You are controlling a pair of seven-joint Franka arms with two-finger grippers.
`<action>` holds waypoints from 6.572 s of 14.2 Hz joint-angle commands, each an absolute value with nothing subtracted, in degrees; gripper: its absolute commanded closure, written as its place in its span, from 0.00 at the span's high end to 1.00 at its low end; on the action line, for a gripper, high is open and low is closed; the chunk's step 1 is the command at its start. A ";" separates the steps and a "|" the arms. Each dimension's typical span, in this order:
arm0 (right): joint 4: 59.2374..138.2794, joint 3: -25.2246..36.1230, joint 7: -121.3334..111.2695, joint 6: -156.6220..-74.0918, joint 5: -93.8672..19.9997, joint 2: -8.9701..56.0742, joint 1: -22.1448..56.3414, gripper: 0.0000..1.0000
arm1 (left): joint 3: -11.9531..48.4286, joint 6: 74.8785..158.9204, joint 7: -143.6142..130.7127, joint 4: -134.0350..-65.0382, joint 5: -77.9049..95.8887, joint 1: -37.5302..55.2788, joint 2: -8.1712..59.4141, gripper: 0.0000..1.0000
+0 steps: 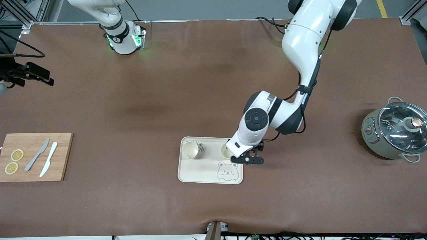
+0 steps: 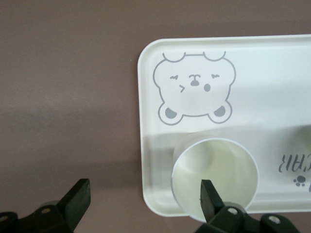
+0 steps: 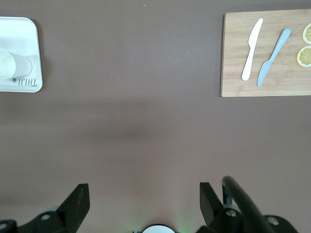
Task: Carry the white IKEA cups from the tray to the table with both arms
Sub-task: 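Lower the left gripper over a white cup and close on it, then lift the cup off the tray with the left gripper toward the pot, then set the cup on the table while the right gripper approaches the tray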
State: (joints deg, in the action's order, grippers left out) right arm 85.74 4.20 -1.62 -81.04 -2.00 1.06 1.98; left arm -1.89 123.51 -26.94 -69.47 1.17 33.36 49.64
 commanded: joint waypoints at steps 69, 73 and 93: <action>95.10 3.52 43.41 -102.21 -8.79 20.12 15.55 1.00 | -2.37 151.42 5.79 -142.11 7.37 15.29 -0.44 0.00; 95.01 3.43 50.70 -105.72 -8.88 21.97 18.54 1.00 | -2.37 151.79 7.03 -143.96 8.88 15.29 -0.44 0.00; 87.11 -1.49 83.04 -123.04 -8.79 35.15 26.01 1.00 | -2.37 161.72 17.84 -152.58 15.47 13.71 2.55 0.00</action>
